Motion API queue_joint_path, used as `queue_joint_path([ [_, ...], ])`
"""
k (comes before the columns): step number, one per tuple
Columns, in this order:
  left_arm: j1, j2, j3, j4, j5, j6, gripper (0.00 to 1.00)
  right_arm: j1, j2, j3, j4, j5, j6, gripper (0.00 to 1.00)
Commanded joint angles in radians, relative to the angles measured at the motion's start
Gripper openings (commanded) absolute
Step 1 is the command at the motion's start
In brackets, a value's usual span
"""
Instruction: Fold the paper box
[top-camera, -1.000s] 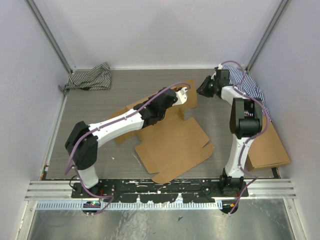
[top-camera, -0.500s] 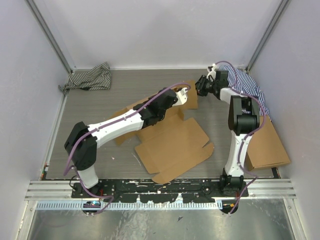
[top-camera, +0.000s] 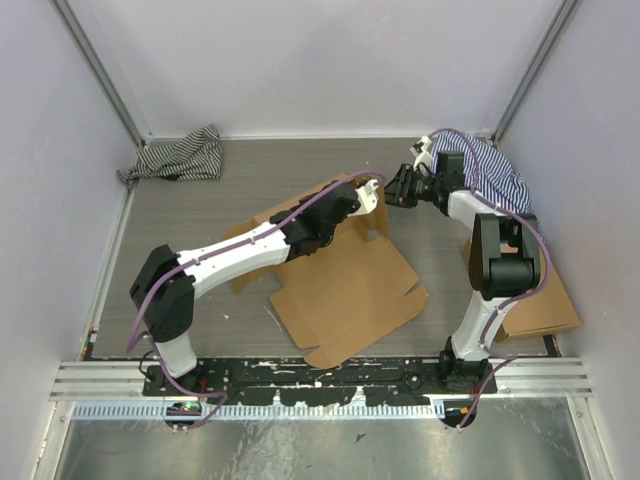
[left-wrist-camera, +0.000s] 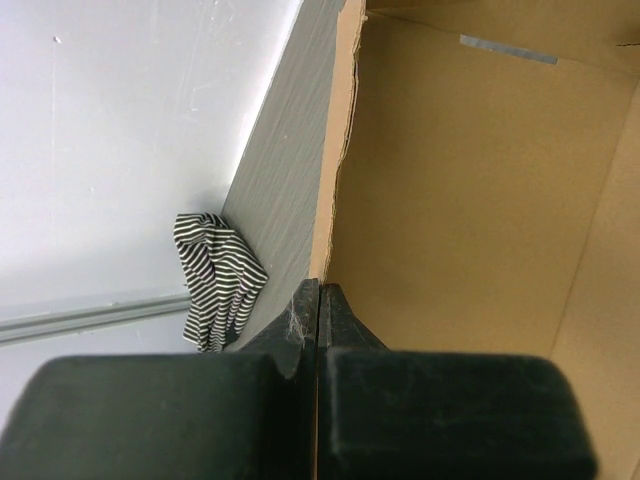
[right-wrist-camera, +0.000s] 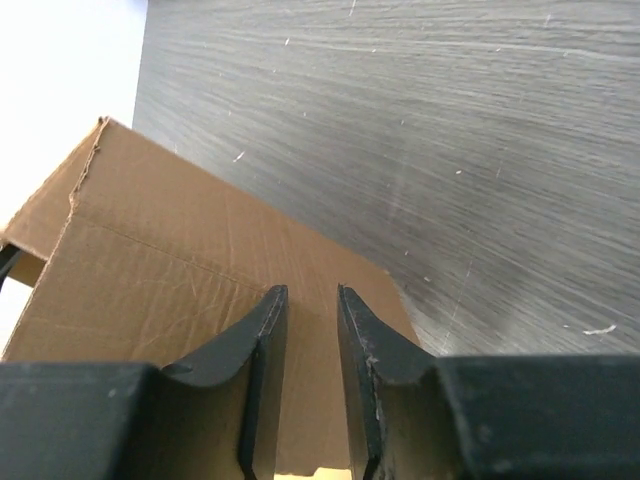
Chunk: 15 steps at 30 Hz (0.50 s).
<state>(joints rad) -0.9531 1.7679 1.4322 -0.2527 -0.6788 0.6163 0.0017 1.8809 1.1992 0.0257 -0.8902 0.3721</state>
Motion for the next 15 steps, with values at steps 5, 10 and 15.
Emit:
queue_joint_path([
  [5,-0.029,0.001,0.001,-0.036,-0.024,-0.042,0.0,0.024,-0.131,-0.119,0.019,-0.105,-0.127,0.43],
  [10,-0.039,0.006,0.003,-0.044,-0.024,-0.046,0.0,0.042,-0.152,-0.176,0.041,-0.119,-0.184,0.48],
  [15,-0.048,0.009,-0.002,-0.049,-0.027,-0.056,0.0,0.09,-0.165,-0.175,0.056,0.004,-0.23,0.49],
])
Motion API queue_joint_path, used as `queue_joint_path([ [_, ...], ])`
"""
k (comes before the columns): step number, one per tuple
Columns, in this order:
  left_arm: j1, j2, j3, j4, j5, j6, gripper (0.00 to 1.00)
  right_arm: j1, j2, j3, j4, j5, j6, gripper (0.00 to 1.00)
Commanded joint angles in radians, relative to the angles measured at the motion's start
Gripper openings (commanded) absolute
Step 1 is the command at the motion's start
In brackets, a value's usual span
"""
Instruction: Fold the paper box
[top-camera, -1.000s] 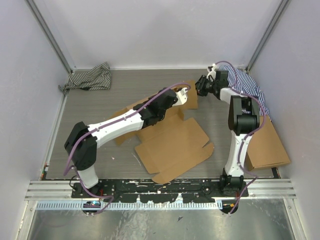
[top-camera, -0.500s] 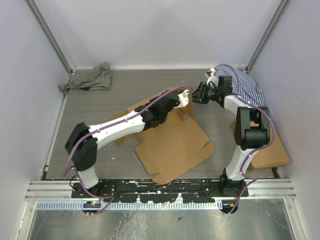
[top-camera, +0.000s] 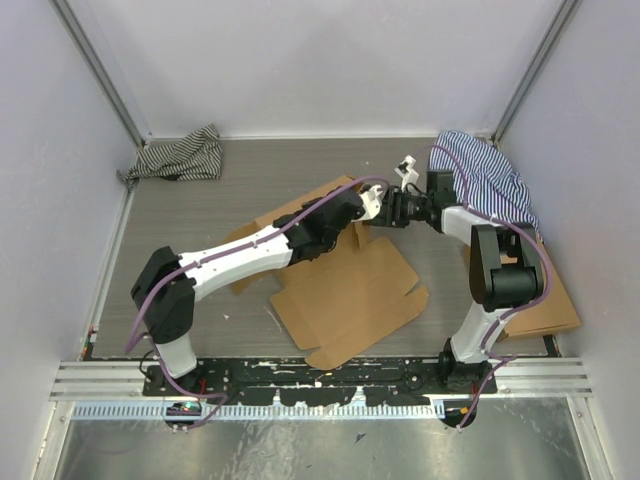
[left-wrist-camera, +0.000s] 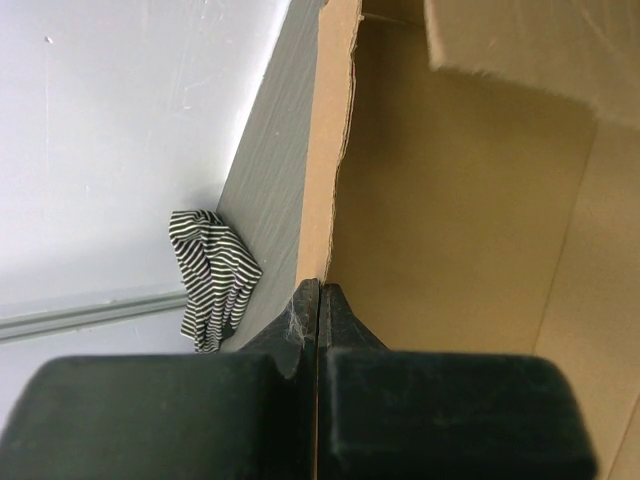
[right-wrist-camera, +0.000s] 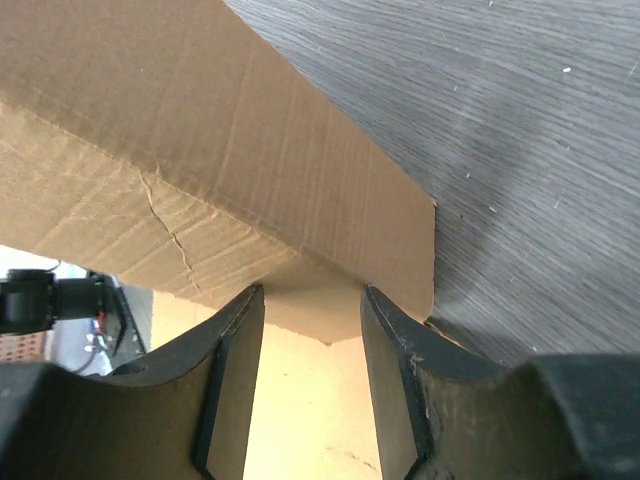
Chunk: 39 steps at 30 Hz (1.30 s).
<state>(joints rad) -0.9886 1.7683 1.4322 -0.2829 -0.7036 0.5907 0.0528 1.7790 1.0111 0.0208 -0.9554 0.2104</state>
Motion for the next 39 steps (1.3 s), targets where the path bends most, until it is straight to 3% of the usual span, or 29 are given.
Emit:
queue_joint_path([
  [1,-0.014,0.007,-0.003,-0.019,0.0,-0.034,0.0,0.048,-0.067,0.015,0.066,0.104,-0.075,0.49],
  [6,-0.02,0.007,-0.001,-0.025,-0.002,-0.04,0.0,0.068,-0.093,0.008,0.127,0.198,-0.079,0.49],
  [32,-0.06,0.056,0.035,-0.064,0.003,-0.047,0.0,0.186,-0.039,0.083,0.146,0.215,-0.149,0.44],
  [35,-0.062,0.062,0.042,-0.068,0.001,-0.046,0.0,0.193,-0.031,0.081,0.16,0.232,-0.14,0.37],
  [37,-0.063,0.066,0.046,-0.068,0.0,-0.048,0.0,0.196,-0.021,0.085,0.161,0.236,-0.138,0.22],
  [39,-0.062,0.07,0.048,-0.068,-0.002,-0.048,0.0,0.198,-0.013,0.089,0.16,0.233,-0.137,0.15],
])
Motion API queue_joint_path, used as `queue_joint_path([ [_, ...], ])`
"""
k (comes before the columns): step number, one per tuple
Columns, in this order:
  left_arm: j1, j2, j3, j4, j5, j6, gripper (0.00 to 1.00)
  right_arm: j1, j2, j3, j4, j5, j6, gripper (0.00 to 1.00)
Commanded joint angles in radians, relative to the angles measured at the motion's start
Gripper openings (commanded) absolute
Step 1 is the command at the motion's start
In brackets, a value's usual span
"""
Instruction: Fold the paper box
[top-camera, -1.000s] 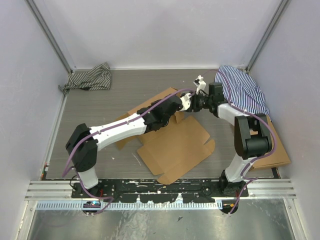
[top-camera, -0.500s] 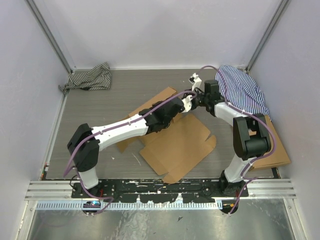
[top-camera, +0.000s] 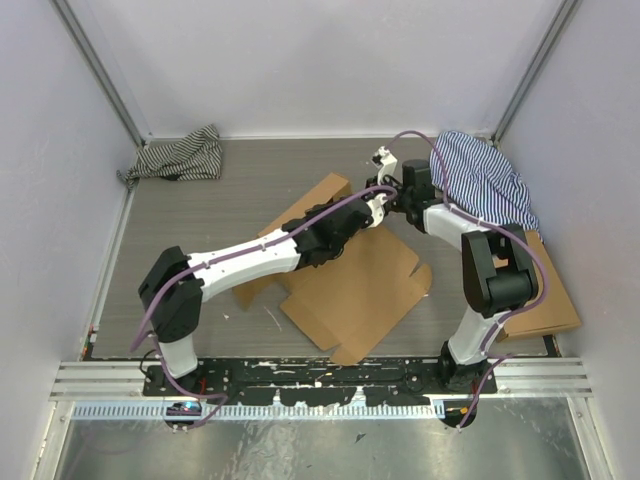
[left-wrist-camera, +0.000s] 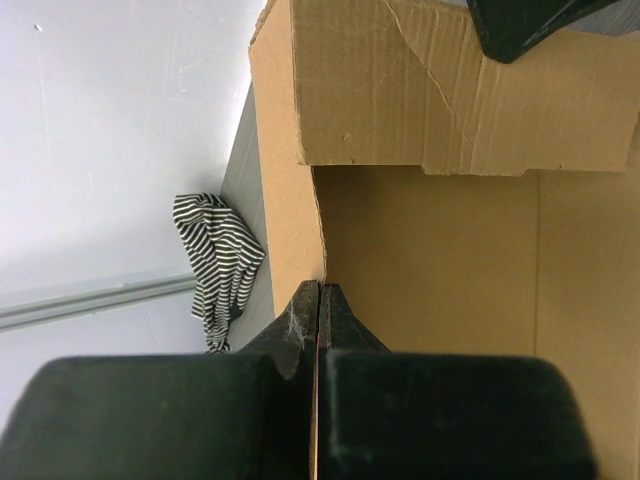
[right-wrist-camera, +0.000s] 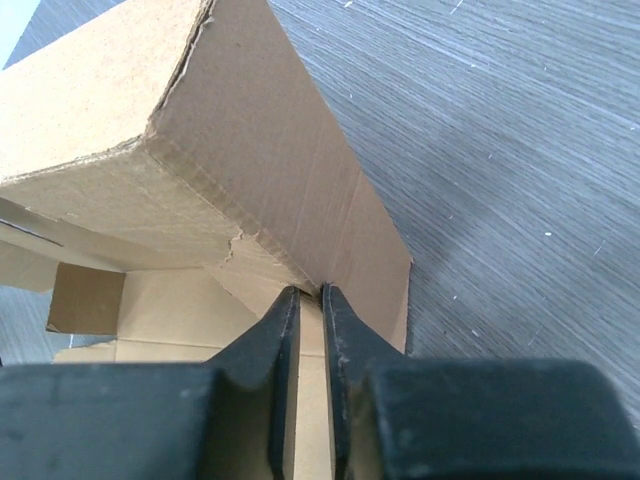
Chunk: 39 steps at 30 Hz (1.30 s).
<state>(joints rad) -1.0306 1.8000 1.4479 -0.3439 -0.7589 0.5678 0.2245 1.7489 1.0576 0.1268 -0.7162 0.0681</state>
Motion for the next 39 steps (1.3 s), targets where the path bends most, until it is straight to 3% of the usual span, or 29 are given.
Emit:
queue_joint_path([
  [1,-0.021,0.039,0.033,-0.007,0.053,-0.025,0.0,0.027,0.021,0.043,0.051,-0.009,0.006,0.11],
  [4,-0.021,0.043,0.035,-0.009,0.05,-0.024,0.0,0.027,0.021,0.043,0.047,-0.005,0.005,0.07],
  [8,-0.02,0.042,0.034,-0.01,0.049,-0.023,0.0,0.028,0.007,0.045,0.027,0.011,-0.021,0.34],
  [19,-0.022,0.032,0.037,-0.01,0.055,-0.026,0.0,0.026,-0.048,0.068,-0.01,0.05,-0.171,0.55],
  [23,-0.022,0.04,0.044,-0.01,0.058,-0.028,0.0,0.027,-0.012,0.139,-0.073,0.037,-0.224,0.6],
  [30,-0.026,0.046,0.055,-0.018,0.065,-0.03,0.0,0.028,0.118,0.261,-0.134,-0.139,-0.292,0.61],
  [31,-0.027,0.046,0.058,-0.021,0.064,-0.031,0.0,0.028,0.13,0.27,-0.135,-0.15,-0.292,0.65],
  [33,-0.027,0.048,0.06,-0.025,0.065,-0.032,0.0,0.028,0.139,0.274,-0.13,-0.156,-0.291,0.84],
  [39,-0.028,0.064,0.071,-0.031,0.046,-0.033,0.0,0.026,0.14,0.256,-0.086,-0.142,-0.276,0.83],
])
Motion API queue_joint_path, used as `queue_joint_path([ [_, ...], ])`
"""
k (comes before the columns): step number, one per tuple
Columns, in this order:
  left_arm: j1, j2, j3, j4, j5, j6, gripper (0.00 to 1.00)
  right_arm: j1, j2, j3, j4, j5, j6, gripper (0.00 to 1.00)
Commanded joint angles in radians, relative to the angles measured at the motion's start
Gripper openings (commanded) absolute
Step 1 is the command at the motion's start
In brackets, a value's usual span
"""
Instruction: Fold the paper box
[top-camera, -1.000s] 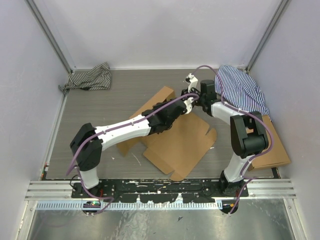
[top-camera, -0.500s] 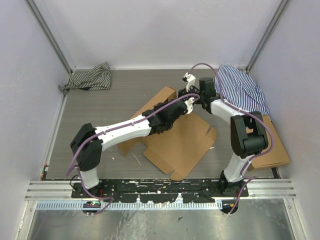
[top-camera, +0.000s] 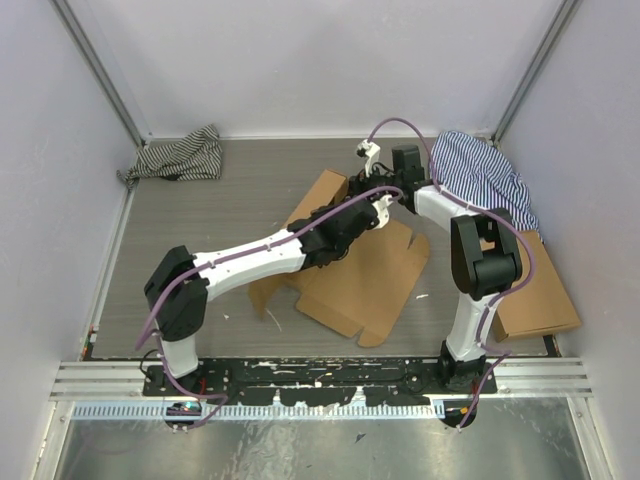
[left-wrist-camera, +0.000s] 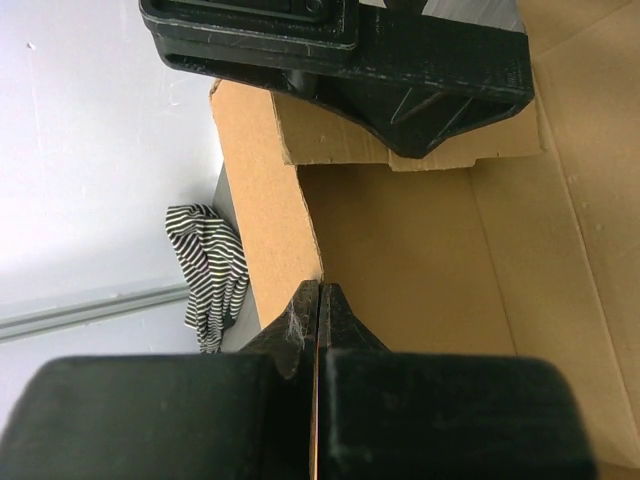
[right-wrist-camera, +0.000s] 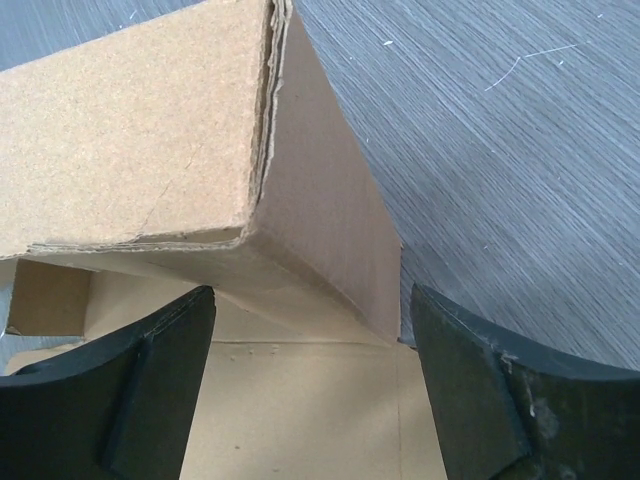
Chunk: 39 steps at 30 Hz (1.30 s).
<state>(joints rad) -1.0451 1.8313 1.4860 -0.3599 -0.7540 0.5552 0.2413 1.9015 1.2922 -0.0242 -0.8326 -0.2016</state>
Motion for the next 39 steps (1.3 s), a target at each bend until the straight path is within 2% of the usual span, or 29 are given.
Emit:
queue_joint_path([
  [1,-0.015,0.037,0.037,-0.016,0.033,-0.023,0.0,0.008,-0.01,0.021,0.065,-0.025,-0.004,0.82],
  [4,-0.018,0.048,0.064,-0.039,0.014,-0.053,0.02,0.004,-0.001,0.017,0.08,-0.034,0.01,0.8],
  [11,-0.025,0.05,0.115,-0.112,0.018,-0.147,0.26,0.004,0.03,0.011,0.114,-0.066,0.041,0.77],
  [18,-0.025,0.024,0.111,-0.119,0.009,-0.191,0.41,0.001,0.053,0.026,0.134,-0.089,0.063,0.76],
  [22,-0.027,0.0,0.111,-0.118,0.012,-0.214,0.46,-0.001,0.061,0.032,0.13,-0.092,0.068,0.76],
  [28,-0.03,-0.041,0.125,-0.117,-0.016,-0.244,0.47,-0.006,0.062,0.031,0.118,-0.09,0.068,0.76],
  [33,-0.029,-0.133,0.102,-0.041,-0.063,-0.254,0.47,-0.011,0.067,0.035,0.112,-0.095,0.068,0.76],
  [36,-0.028,-0.217,0.053,0.08,-0.073,-0.256,0.49,-0.013,0.075,0.042,0.107,-0.095,0.069,0.76],
  [37,-0.023,-0.247,0.026,0.135,-0.089,-0.248,0.51,-0.013,0.078,0.045,0.106,-0.094,0.071,0.76],
  [39,0.021,-0.311,-0.038,0.246,-0.114,-0.257,0.6,-0.013,0.084,0.053,0.105,-0.09,0.077,0.76],
])
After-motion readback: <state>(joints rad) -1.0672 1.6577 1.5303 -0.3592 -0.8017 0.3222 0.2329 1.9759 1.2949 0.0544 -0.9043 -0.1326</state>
